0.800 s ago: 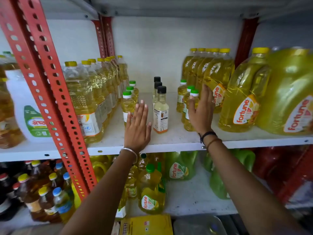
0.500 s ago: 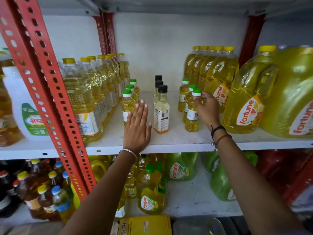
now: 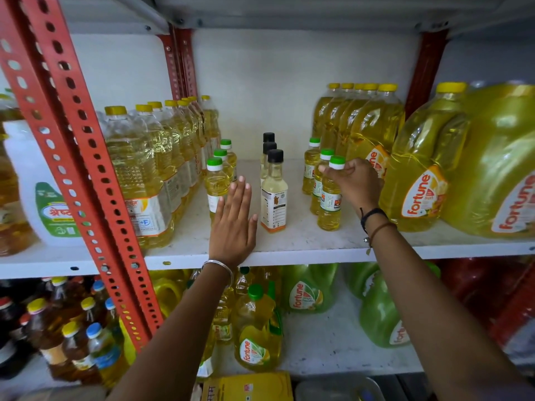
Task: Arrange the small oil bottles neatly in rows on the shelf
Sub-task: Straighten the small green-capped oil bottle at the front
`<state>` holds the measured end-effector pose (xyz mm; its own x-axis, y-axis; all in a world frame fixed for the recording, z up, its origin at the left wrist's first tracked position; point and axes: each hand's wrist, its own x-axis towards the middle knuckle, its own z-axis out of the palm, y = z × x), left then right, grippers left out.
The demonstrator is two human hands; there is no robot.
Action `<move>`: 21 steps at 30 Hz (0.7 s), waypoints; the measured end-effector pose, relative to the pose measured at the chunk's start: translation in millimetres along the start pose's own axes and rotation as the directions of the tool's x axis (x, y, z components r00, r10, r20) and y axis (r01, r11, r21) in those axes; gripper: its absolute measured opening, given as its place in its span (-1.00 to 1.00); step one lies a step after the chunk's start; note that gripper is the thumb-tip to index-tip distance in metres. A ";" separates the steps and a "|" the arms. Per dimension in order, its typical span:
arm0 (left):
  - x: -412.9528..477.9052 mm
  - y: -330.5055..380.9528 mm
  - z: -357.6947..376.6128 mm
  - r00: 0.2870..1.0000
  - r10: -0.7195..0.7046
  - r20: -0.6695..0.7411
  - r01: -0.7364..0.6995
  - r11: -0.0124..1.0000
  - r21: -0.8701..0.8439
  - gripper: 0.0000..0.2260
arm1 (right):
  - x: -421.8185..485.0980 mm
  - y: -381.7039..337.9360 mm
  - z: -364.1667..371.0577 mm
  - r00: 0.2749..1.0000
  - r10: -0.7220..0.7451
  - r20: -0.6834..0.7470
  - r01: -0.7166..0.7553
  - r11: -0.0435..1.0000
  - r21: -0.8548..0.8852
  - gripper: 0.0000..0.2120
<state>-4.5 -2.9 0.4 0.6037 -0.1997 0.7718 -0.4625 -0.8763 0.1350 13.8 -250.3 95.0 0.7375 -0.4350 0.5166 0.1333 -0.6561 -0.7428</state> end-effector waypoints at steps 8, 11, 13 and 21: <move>0.3 0.0 0.2 1.000 0.002 -0.004 -0.002 1.000 0.003 -0.47 | -5.0 1.8 -0.8 0.990 -0.070 0.126 0.052 0.989 0.141 -0.62; 0.1 0.4 0.0 1.000 0.002 0.001 -0.002 1.000 0.006 -0.47 | -5.2 0.3 -5.4 0.990 -0.093 0.106 0.077 0.987 0.142 -0.64; 0.2 0.7 -0.2 1.000 0.004 0.004 -0.004 1.000 0.007 -0.47 | -7.3 -1.0 -10.2 0.989 -0.101 0.109 0.086 0.987 0.136 -0.64; -0.6 0.8 -0.7 1.000 0.006 0.013 -0.006 1.000 0.016 -0.48 | -29.5 -0.5 -29.7 0.985 -0.151 0.083 0.144 0.986 0.086 -0.68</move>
<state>-5.7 -3.2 0.4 0.6096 -0.2104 0.7643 -0.4556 -0.8820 0.1205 -27.8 -255.4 92.8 0.7610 -0.2783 0.5860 0.2949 -0.6561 -0.6947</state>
